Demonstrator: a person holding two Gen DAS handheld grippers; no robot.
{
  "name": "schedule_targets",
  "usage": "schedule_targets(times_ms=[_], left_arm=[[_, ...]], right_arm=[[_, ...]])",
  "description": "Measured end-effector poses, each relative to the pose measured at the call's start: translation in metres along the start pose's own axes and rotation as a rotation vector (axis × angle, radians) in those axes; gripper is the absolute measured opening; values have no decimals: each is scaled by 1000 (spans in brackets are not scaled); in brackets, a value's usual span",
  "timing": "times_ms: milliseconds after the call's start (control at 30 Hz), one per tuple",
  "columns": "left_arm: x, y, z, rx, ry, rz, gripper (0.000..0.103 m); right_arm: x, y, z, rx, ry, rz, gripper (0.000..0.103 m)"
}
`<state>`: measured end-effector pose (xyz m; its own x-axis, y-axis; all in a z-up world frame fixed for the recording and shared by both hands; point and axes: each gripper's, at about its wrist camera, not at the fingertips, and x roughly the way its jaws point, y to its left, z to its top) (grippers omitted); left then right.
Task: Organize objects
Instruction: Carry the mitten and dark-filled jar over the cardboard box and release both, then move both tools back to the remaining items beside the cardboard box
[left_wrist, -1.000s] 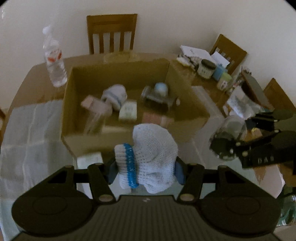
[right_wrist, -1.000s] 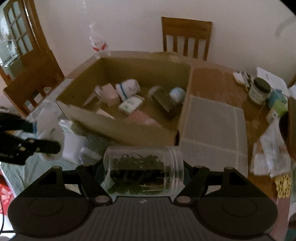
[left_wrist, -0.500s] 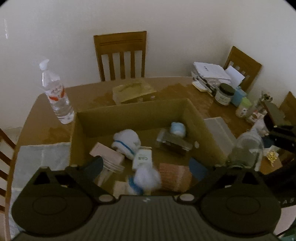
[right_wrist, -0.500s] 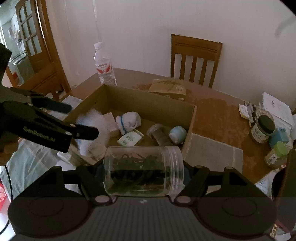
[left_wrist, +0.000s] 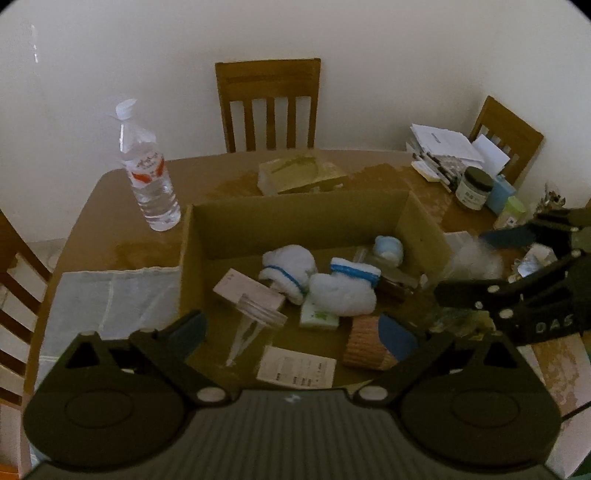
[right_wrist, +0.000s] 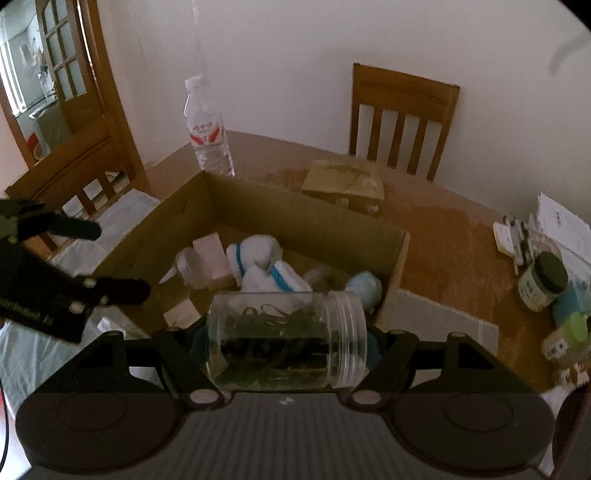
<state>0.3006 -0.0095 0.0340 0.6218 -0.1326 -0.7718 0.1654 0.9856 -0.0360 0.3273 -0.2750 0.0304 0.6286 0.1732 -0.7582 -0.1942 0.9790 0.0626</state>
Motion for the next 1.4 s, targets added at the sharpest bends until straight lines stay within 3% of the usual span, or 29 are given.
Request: schedule_targets(times_ms=[33, 67, 467, 600, 800, 1100, 1400], left_arm=[[-1, 1, -1, 1, -2, 6, 100], [-2, 2, -1, 1, -3, 13, 100], [-24, 4, -29, -28, -12, 65, 101], [-29, 3, -58, -51, -21, 88, 102], [-34, 1, -101, -119, 12, 84, 102], [-28, 2, -153, -229, 52, 112, 102], [-15, -7, -191, -253, 85, 168, 102]], right_arm=[[0, 0, 1, 7, -5, 0, 102], [-2, 0, 2, 15, -16, 5, 103], [-19, 9, -11, 25, -13, 4, 103], [-26, 7, -39, 24, -29, -1, 103], [-21, 13, -89, 71, 48, 1, 103], [0, 27, -144, 37, 98, 20, 103], [25, 38, -178, -86, 118, -50, 103]])
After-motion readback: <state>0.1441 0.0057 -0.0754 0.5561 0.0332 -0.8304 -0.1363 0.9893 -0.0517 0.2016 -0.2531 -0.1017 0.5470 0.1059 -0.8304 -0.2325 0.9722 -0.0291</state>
